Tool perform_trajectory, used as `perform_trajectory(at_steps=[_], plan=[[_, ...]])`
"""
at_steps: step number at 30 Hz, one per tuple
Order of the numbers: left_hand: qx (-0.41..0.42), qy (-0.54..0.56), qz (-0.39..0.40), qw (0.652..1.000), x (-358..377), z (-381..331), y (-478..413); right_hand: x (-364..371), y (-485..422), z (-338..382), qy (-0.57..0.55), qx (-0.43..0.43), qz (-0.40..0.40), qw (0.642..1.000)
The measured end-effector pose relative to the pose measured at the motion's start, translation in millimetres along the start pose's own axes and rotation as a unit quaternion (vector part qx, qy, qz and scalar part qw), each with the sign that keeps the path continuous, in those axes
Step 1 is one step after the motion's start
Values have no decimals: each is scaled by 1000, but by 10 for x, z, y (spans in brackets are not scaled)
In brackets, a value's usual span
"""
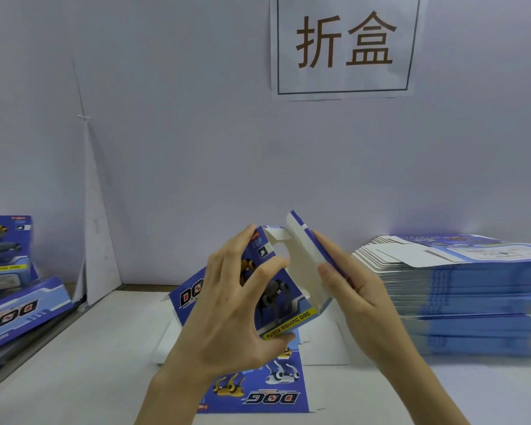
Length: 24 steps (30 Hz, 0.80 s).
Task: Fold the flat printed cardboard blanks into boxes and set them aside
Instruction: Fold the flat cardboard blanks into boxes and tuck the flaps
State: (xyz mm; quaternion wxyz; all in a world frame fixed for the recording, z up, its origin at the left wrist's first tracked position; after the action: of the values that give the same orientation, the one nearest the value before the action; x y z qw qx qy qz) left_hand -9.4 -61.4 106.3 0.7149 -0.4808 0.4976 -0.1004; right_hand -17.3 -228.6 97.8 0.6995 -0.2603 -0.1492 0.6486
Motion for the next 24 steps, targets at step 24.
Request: perform_trajectory(at_steps=[24], plan=[[-5, -1, -28, 1000, -92, -193, -58, 144, 111, 99, 15, -21, 75, 997]])
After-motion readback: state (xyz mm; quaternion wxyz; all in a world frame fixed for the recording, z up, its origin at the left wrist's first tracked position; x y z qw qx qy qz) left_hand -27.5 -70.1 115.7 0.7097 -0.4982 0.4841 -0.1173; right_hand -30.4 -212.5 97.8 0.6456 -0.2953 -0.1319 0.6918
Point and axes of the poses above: each hand's wrist, its own y-axis away from the middle knuckle, its own x-axis out of the palm, z = x × y, the point moved 5 cm from there along -y, towards the middle knuckle, and after that the axes turned 5 degrees about x, right-handed, at the moved point
